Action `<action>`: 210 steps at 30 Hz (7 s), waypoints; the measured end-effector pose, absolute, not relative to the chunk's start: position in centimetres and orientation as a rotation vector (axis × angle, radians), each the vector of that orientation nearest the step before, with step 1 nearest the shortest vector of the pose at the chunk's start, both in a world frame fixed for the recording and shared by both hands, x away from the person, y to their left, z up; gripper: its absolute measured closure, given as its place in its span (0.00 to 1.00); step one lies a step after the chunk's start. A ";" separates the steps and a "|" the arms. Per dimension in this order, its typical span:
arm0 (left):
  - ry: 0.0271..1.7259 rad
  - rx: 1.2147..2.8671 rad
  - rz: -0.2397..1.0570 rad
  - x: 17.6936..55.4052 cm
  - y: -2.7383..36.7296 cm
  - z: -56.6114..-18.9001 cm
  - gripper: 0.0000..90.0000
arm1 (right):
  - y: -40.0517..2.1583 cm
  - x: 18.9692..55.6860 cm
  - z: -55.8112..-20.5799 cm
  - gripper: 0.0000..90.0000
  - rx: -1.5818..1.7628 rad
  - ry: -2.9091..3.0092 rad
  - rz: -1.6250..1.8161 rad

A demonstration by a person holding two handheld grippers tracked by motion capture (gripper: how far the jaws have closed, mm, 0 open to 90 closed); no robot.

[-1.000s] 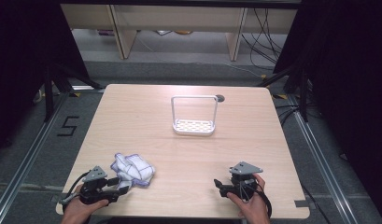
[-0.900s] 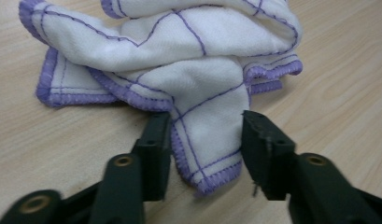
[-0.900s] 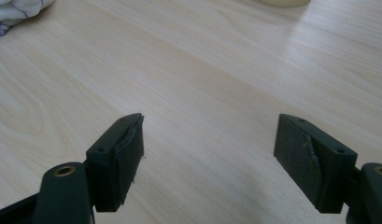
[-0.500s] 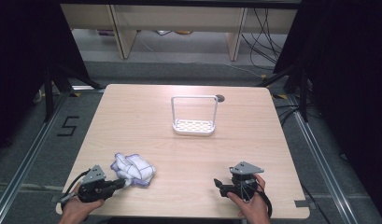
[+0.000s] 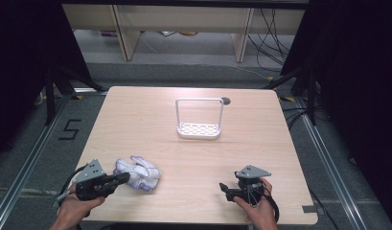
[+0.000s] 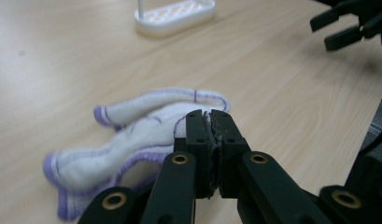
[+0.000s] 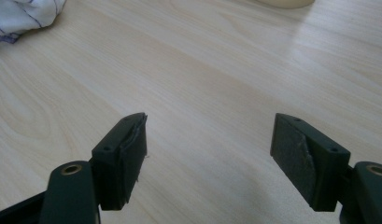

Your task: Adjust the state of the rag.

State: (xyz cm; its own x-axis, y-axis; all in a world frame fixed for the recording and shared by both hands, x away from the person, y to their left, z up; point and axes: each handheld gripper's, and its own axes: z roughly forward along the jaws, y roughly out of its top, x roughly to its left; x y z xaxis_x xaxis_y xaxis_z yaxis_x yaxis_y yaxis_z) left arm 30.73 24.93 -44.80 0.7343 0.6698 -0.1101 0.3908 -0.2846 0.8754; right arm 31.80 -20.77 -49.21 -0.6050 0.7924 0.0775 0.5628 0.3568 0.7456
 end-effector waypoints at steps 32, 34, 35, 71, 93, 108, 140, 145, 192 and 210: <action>0.512 1.750 0.341 34.5 16.0 -30.5 0.96 | -21.6 31.9 -48.5 0.31 1.222 2.281 1.137; 0.511 1.745 0.337 34.8 15.5 -30.4 0.96 | -21.9 31.8 -48.2 0.31 1.230 2.259 1.154; 0.515 1.749 0.332 35.1 15.3 -30.5 0.96 | -21.9 31.8 -48.2 0.31 1.230 2.259 1.154; 0.723 1.995 0.025 44.6 1.3 -45.7 0.91 | -21.0 31.1 -47.5 0.31 1.159 2.273 1.150; 0.927 1.879 0.106 39.9 17.2 -45.2 0.40 | -12.3 30.0 -46.5 0.32 0.870 2.462 1.253; 1.031 1.855 0.128 34.7 22.7 -48.0 0.38 | -3.7 33.3 -48.8 0.52 0.715 2.617 1.111; 1.057 1.901 0.102 34.3 22.8 -49.9 0.38 | -5.3 34.1 -49.3 0.99 0.694 2.729 1.070; 1.056 1.914 0.097 34.3 22.8 -49.9 0.38 | -5.4 33.8 -48.7 1.00 0.697 2.705 1.090; 0.817 2.052 0.000 31.4 12.4 -50.0 0.32 | -25.9 30.8 -47.8 0.73 1.259 2.178 1.003; 0.560 2.187 0.227 31.8 5.9 -51.5 0.83 | -24.7 32.8 -49.6 0.70 1.418 2.259 1.000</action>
State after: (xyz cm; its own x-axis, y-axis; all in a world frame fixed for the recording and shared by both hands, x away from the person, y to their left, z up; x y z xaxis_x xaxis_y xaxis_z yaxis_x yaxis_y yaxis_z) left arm 31.83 5.88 -51.48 0.8835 0.4675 -0.0304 0.3142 -0.5431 0.7787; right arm 32.75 -24.69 -49.60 -0.4724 0.8741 0.1127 0.6712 0.2739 0.6888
